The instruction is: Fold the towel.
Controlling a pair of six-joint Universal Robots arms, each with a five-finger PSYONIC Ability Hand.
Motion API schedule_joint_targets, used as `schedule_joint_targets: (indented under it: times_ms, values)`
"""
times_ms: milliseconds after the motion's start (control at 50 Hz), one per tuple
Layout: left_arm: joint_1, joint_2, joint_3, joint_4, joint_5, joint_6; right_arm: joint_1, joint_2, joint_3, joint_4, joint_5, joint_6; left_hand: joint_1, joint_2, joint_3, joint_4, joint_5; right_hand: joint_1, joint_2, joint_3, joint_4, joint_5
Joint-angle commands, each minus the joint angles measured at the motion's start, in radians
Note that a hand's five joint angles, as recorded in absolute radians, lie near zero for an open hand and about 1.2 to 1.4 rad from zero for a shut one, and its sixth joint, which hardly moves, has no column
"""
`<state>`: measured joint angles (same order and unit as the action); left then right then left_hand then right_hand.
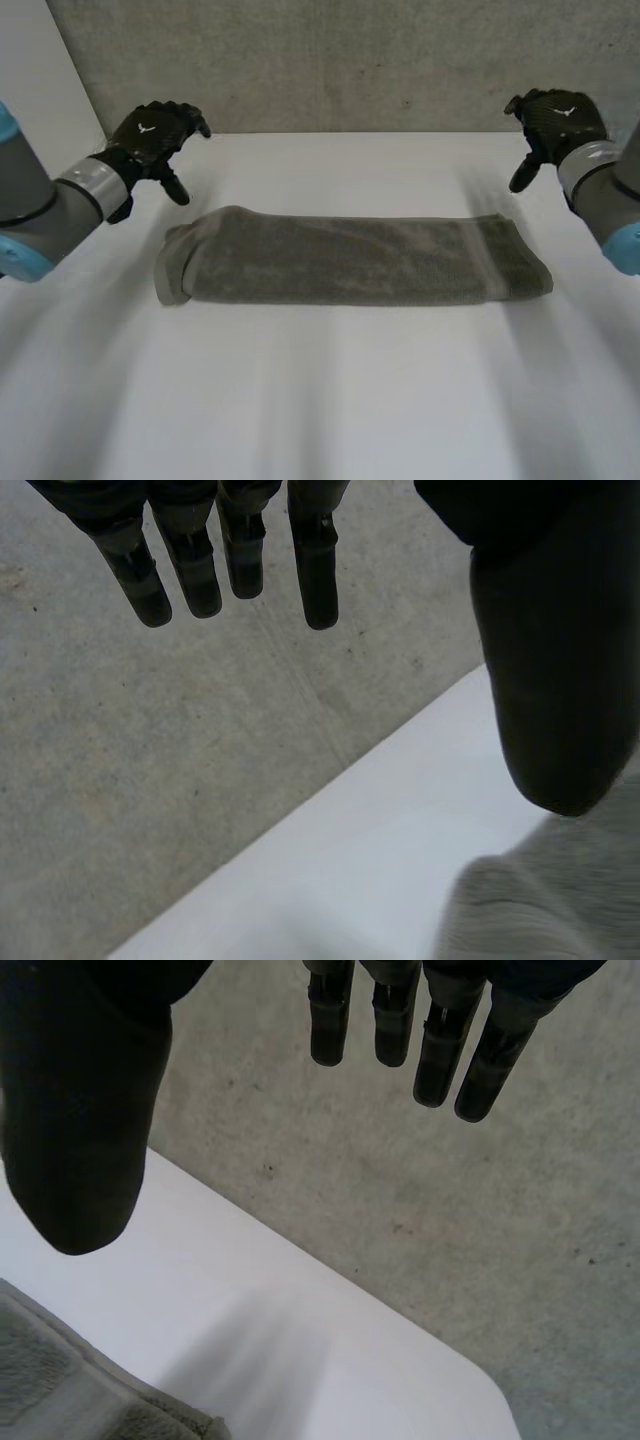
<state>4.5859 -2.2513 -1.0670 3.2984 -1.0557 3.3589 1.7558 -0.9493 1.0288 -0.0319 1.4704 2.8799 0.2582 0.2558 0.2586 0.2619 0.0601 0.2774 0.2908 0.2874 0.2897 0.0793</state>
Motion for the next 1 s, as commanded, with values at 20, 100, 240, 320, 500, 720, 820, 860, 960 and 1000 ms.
schedule_joint_targets:
  times_ms: [20, 100, 240, 320, 500, 720, 820, 860, 960, 1000]
  values:
    - [0.016, 0.188, -0.308, -0.092, -0.026, 0.004, -0.007, -0.171, 0.254, 0.003, -0.07, -0.024, -0.062, -0.06, -0.063, -0.066, -0.039, -0.005, -0.018, -0.015, -0.017, 0.019]
    - [0.016, 0.233, -0.439, -0.086, -0.073, 0.005, -0.018, -0.23, 0.428, -0.005, -0.134, -0.1, -0.062, -0.06, -0.063, -0.066, -0.039, 0.107, 0.093, 0.097, 0.094, 0.13]
    - [0.007, 0.24, -0.605, -0.008, -0.23, 0.005, -0.021, -0.238, 0.585, -0.034, -0.154, -0.172, -0.056, -0.054, -0.057, -0.06, -0.033, 0.195, 0.182, 0.185, 0.183, 0.219]
    - [0.001, 0.222, -0.62, 0.023, -0.268, 0.005, -0.035, -0.218, 0.657, -0.135, -0.165, -0.177, -0.054, -0.051, -0.054, -0.057, -0.03, 0.216, 0.202, 0.206, 0.203, 0.239]
    - [-0.013, 0.138, -0.613, 0.136, -0.288, -0.006, -0.076, -0.147, 0.689, -0.287, -0.197, -0.18, -0.051, -0.048, -0.051, -0.054, -0.027, 0.292, 0.279, 0.282, 0.28, 0.316]
    - [-0.038, 0.101, -0.62, 0.211, -0.29, -0.007, -0.111, -0.052, 0.657, -0.299, -0.196, -0.252, -0.048, -0.045, -0.048, -0.051, -0.024, 0.368, 0.355, 0.358, 0.356, 0.392]
    - [-0.038, 0.09, -0.619, 0.227, -0.29, -0.007, -0.136, -0.011, 0.64, -0.315, -0.196, -0.292, -0.048, -0.045, -0.048, -0.051, -0.024, 0.737, 0.723, 0.727, 0.724, 0.76]
    - [-0.038, 0.09, -0.619, 0.234, -0.291, -0.007, -0.142, -0.005, 0.633, -0.316, -0.194, -0.301, -0.048, -0.045, -0.048, -0.051, -0.024, 0.953, 0.94, 0.943, 0.941, 0.977]
    - [-0.038, 0.093, -0.62, 0.25, -0.291, -0.007, -0.174, -0.003, 0.613, -0.316, -0.18, -0.318, -0.048, -0.045, -0.048, -0.051, -0.024, 1.119, 1.105, 1.109, 1.107, 1.142]
    - [-0.038, 0.096, -0.622, 0.25, -0.291, -0.007, -0.191, -0.006, 0.609, -0.316, -0.18, -0.318, -0.048, -0.045, -0.048, -0.051, -0.024, 1.119, 1.105, 1.109, 1.107, 1.142]
